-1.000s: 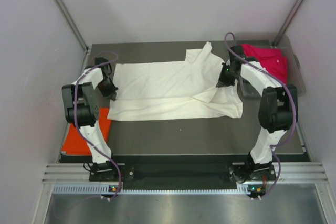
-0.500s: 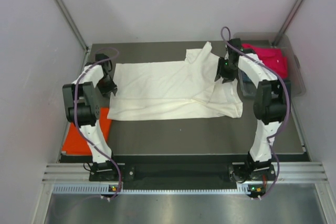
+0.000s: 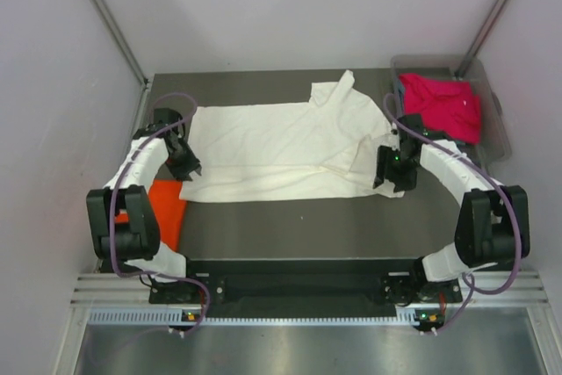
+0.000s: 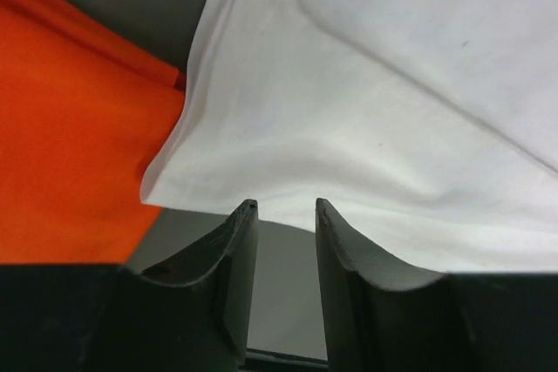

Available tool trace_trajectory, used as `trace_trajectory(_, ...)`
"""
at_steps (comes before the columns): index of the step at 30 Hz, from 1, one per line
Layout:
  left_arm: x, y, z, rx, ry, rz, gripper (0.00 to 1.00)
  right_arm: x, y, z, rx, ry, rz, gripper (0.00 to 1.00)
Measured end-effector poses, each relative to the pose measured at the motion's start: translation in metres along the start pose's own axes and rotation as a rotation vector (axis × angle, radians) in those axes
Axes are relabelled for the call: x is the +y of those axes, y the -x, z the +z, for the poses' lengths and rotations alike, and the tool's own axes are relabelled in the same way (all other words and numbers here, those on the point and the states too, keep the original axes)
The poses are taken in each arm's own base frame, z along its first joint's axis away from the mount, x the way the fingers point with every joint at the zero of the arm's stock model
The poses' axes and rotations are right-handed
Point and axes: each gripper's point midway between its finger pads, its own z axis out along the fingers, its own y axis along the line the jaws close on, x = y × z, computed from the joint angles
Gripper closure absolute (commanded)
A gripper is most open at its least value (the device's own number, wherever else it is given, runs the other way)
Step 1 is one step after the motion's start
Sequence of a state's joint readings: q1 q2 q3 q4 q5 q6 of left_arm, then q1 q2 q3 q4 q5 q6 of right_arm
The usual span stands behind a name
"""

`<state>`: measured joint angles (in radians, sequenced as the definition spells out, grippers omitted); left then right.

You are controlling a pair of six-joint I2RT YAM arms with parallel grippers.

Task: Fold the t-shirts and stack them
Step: Fold the tshirt

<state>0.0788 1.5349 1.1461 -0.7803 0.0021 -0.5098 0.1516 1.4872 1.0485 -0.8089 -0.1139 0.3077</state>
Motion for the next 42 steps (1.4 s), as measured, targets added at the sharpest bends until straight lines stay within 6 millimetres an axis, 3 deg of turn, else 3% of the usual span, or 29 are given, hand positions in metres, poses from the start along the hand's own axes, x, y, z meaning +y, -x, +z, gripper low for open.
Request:
trace_trajectory(3, 0.011, -0.025, 0.009, 0.077, 0.029, -0.014, 0.53, -0.025, -0.019, 0.007, 0.044, -0.044, 0.045, 0.37)
trace_trajectory(7, 0.025, -0.039, -0.005, 0.062, 0.066, -0.054, 0.48, -0.051, -0.019, 0.000, 0.013, -0.076, 0.109, 0.40)
trace_trajectory(13, 0.038, -0.037, -0.022, -0.046, 0.107, -0.127, 0.46, -0.050, -0.011, 0.000, -0.038, -0.061, 0.090, 0.45)
trace_trajectory(21, 0.057, -0.061, 0.004, 0.037, 0.214, -0.192, 0.51, -0.051, -0.013, 0.011, -0.020, -0.061, 0.093, 0.48)
trace_trajectory(25, 0.060, -0.058, 0.005, 0.019, 0.233, -0.208, 0.52, -0.051, -0.011, 0.017, -0.018, -0.067, 0.087, 0.54)
trace_trajectory(36, 0.066, -0.055, 0.015, 0.015, 0.267, -0.213, 0.55, -0.047, -0.007, 0.029, -0.024, -0.106, 0.037, 0.59)
trace_trajectory(42, 0.066, -0.053, 0.020, 0.010, 0.267, -0.214, 0.56, -0.056, -0.008, 0.034, -0.016, -0.156, 0.036, 0.70)
